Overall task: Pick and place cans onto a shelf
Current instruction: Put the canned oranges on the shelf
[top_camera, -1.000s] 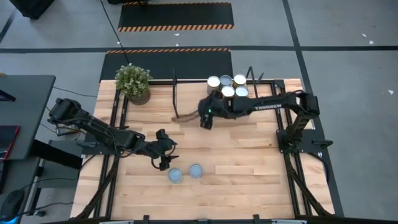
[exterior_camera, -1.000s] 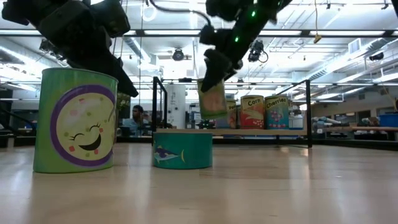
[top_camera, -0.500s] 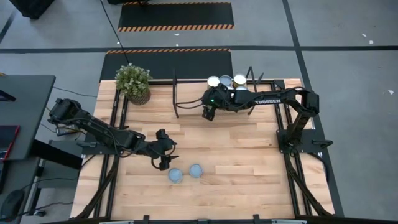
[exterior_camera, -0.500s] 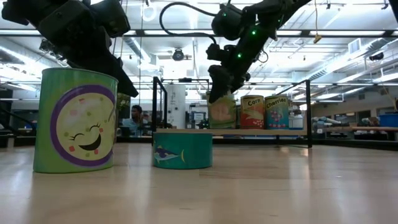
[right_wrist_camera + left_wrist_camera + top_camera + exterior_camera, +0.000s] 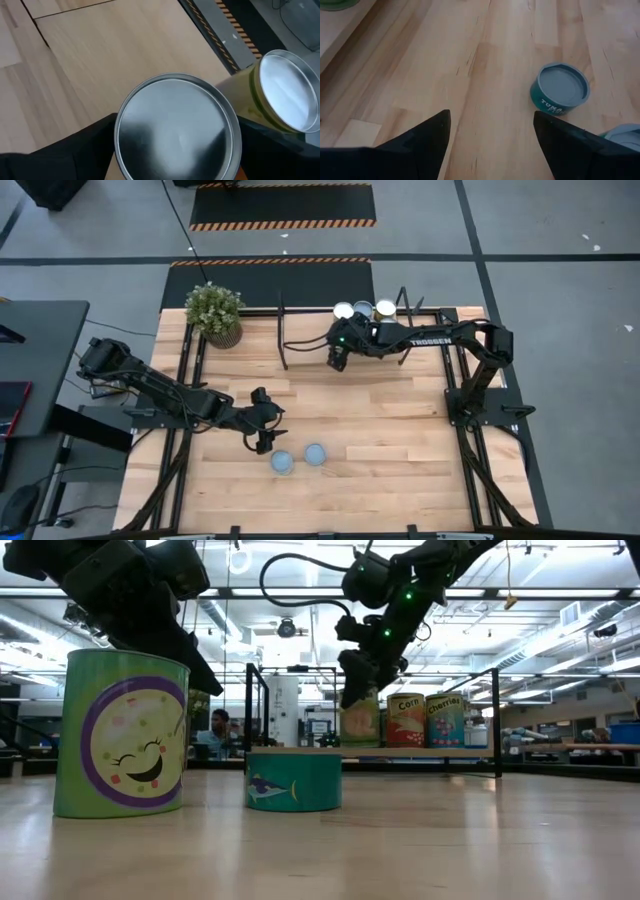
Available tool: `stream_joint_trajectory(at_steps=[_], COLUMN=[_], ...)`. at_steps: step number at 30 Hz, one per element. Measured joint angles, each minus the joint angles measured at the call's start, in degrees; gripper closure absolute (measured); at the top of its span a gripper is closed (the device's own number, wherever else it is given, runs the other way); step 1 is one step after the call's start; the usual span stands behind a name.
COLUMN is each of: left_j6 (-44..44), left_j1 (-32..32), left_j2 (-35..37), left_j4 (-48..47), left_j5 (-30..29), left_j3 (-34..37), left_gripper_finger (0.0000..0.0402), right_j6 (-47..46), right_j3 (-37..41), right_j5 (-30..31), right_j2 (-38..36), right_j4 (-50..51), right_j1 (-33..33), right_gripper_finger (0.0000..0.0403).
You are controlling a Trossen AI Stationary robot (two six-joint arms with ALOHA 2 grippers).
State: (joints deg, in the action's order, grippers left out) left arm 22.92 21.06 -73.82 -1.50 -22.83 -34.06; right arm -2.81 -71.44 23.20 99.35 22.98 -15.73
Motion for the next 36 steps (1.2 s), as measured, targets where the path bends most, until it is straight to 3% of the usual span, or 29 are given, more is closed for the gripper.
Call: stream_joint_trajectory(at_steps=[7,22,36], left_j6=[0.0,0.0,-0.1], left_j1=[0.0,0.0,0.0], left_j2=[0.0,0.0,0.0], left_j4=[0.0,0.0,0.0], left_j5=[0.0,0.0,0.0], left_j3=[0.0,0.0,0.0], left_gripper_finger=[0.0111,0.0111,0.0111], right_j6=[0.4,2.1,5.6], right_j3=[-0.4,-4.7,-4.7], right_j5=[0.2,12.6,16.2], right_j2=[0.0,0.0,-0.2], right_j4=[1.7,10.5,9.7], right_j1=[0.1,2.0,2.3], right_gripper_finger=[0.0023,0.0016,0.0019])
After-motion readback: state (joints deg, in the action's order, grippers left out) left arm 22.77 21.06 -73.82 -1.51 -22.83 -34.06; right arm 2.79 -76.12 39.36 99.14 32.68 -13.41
